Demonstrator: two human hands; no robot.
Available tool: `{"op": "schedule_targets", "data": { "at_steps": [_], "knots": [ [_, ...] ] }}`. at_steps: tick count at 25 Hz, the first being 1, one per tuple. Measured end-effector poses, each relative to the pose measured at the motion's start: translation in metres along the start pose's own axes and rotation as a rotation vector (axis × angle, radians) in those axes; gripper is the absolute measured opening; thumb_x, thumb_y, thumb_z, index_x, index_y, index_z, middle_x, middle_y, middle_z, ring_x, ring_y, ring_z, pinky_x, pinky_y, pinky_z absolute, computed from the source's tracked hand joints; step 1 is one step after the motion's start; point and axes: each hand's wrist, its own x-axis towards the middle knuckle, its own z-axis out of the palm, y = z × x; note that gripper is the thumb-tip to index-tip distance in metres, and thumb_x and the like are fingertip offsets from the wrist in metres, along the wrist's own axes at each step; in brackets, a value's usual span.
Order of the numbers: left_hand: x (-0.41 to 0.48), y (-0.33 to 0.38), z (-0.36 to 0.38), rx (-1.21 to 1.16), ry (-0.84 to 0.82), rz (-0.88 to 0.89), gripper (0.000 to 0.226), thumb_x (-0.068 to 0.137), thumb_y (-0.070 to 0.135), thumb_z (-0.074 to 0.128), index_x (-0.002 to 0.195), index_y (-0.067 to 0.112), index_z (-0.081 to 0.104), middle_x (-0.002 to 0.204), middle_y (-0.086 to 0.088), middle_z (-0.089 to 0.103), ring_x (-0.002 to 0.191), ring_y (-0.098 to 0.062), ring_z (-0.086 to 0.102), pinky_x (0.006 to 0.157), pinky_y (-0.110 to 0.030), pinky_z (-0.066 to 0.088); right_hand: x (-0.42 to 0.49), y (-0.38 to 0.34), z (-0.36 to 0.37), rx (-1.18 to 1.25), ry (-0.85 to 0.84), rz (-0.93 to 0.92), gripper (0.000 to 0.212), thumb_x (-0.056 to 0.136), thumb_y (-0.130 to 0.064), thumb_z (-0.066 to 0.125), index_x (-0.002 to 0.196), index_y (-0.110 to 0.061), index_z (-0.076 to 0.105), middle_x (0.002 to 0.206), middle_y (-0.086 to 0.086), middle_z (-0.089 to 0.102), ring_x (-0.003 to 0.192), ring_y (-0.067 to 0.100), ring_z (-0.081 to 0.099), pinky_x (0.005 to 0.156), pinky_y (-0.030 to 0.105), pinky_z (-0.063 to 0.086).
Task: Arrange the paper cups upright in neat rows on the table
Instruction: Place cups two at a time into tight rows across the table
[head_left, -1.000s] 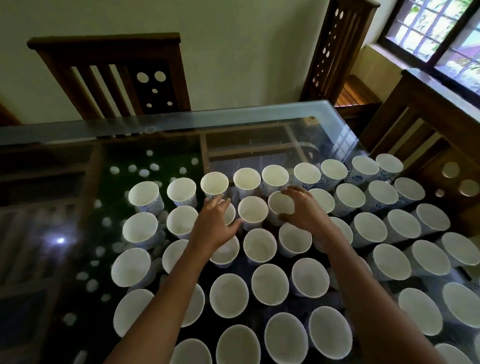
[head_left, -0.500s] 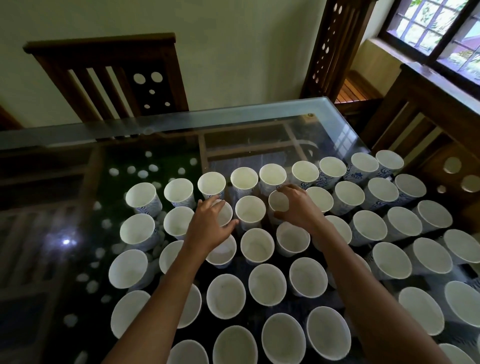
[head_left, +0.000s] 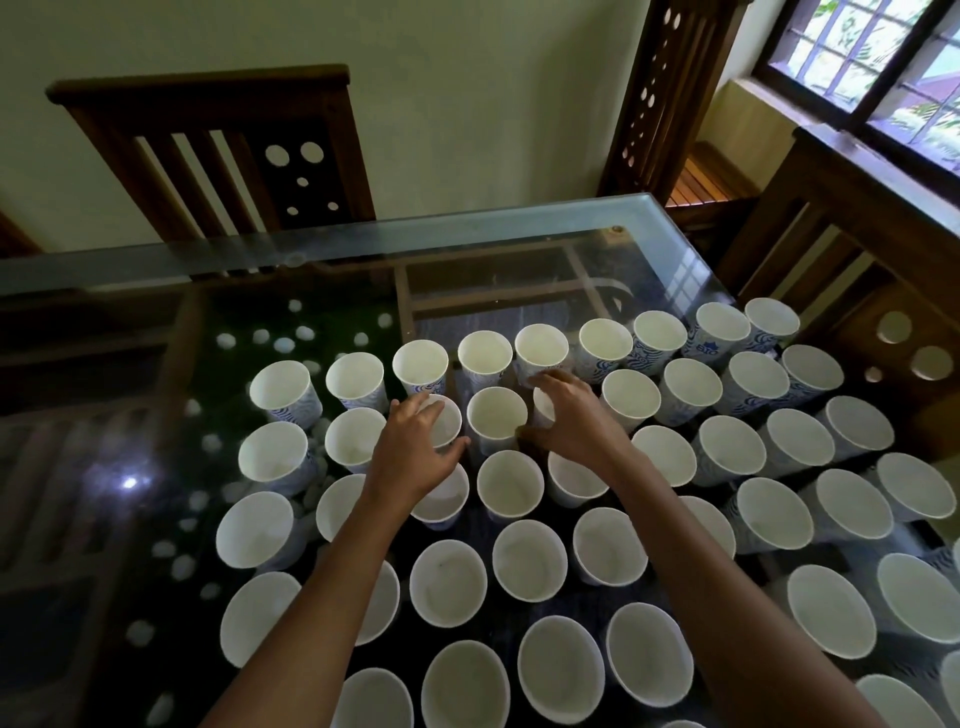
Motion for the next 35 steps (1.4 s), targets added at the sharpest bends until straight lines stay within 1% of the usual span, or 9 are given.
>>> {"op": "schedule_targets", "data": {
  "at_steps": [3,7,11,17,21,24,29,33,35],
  "knots": [
    [0.001,-0.002,-0.002,-0.01,0.014,-0.027,0.059,0.082,0.038,0.065,0.133,0.014,0.048,0.145,-0.006,0.04,0.132,-0.025,0.036,0.112,-0.043,0.027,0.008,-0.01,0.009,-0.027,-0.051,-0.044,0.067,0.071,-0.031,0.079,0.128,-0.011,0.051,0.133,0.009,0.052,0.119,0.027,0.048,0.096,0.036,0.04],
    [0.003,-0.005,-0.004,-0.014,-0.008,-0.038,0.059,0.082,0.036,0.066,0.133,0.013,0.048,0.143,-0.007,0.041,0.13,-0.025,0.038,0.109,-0.037,0.028,0.015,-0.019,0.015,-0.012,-0.085,-0.07,0.068,0.071,-0.027,0.08,0.129,-0.008,0.05,0.133,0.012,0.052,0.118,0.029,0.049,0.095,0.036,0.04],
    [0.004,-0.007,-0.006,-0.017,-0.006,-0.034,0.058,0.082,0.034,0.066,0.132,0.012,0.048,0.141,-0.008,0.043,0.129,-0.025,0.039,0.107,-0.035,0.029,0.017,-0.02,0.017,-0.022,-0.113,-0.075,0.068,0.07,-0.027,0.08,0.128,-0.009,0.05,0.131,0.012,0.053,0.116,0.029,0.051,0.093,0.036,0.042],
    [0.003,-0.01,-0.005,-0.019,0.003,-0.04,0.058,0.081,0.035,0.067,0.132,0.012,0.049,0.14,-0.009,0.045,0.126,-0.027,0.041,0.103,-0.036,0.034,0.019,-0.019,0.015,-0.051,-0.136,-0.077,0.065,0.071,-0.025,0.079,0.127,-0.009,0.05,0.128,0.011,0.055,0.113,0.028,0.054,0.09,0.036,0.045],
    [0.002,-0.009,-0.006,-0.019,-0.008,-0.049,0.06,0.081,0.035,0.067,0.133,0.012,0.047,0.142,-0.009,0.043,0.128,-0.026,0.039,0.104,-0.036,0.033,0.021,-0.019,0.015,-0.06,-0.148,-0.085,0.064,0.068,-0.023,0.08,0.124,-0.007,0.053,0.125,0.013,0.056,0.109,0.029,0.055,0.089,0.038,0.047],
    [0.001,-0.01,-0.006,-0.017,-0.015,-0.044,0.06,0.081,0.036,0.066,0.133,0.012,0.047,0.143,-0.008,0.042,0.129,-0.026,0.039,0.105,-0.035,0.032,0.021,-0.018,0.015,-0.053,-0.127,-0.091,0.063,0.068,-0.022,0.08,0.122,-0.006,0.053,0.124,0.014,0.057,0.108,0.03,0.056,0.087,0.037,0.046],
    [-0.002,-0.01,-0.006,-0.034,-0.011,-0.046,0.061,0.081,0.036,0.067,0.134,0.012,0.046,0.143,-0.008,0.041,0.13,-0.025,0.038,0.106,-0.035,0.031,0.011,-0.019,0.013,-0.015,-0.055,-0.089,0.066,0.071,-0.024,0.078,0.128,-0.009,0.049,0.131,0.012,0.053,0.115,0.029,0.051,0.09,0.033,0.041],
    [-0.003,-0.007,-0.007,-0.048,0.0,-0.052,0.062,0.082,0.037,0.066,0.135,0.013,0.045,0.145,-0.007,0.039,0.132,-0.025,0.037,0.107,-0.036,0.03,-0.006,-0.013,0.008,0.02,-0.037,-0.047,0.066,0.076,-0.023,0.075,0.133,-0.007,0.046,0.137,0.011,0.048,0.123,0.029,0.045,0.098,0.034,0.037],
    [-0.006,-0.005,-0.008,-0.047,0.022,-0.041,0.06,0.082,0.037,0.065,0.134,0.012,0.047,0.145,-0.008,0.039,0.132,-0.025,0.037,0.107,-0.036,0.03,-0.016,-0.006,0.005,0.036,-0.032,-0.014,0.065,0.077,-0.024,0.074,0.134,-0.008,0.045,0.138,0.011,0.047,0.125,0.028,0.044,0.1,0.035,0.037]
  ]
}}
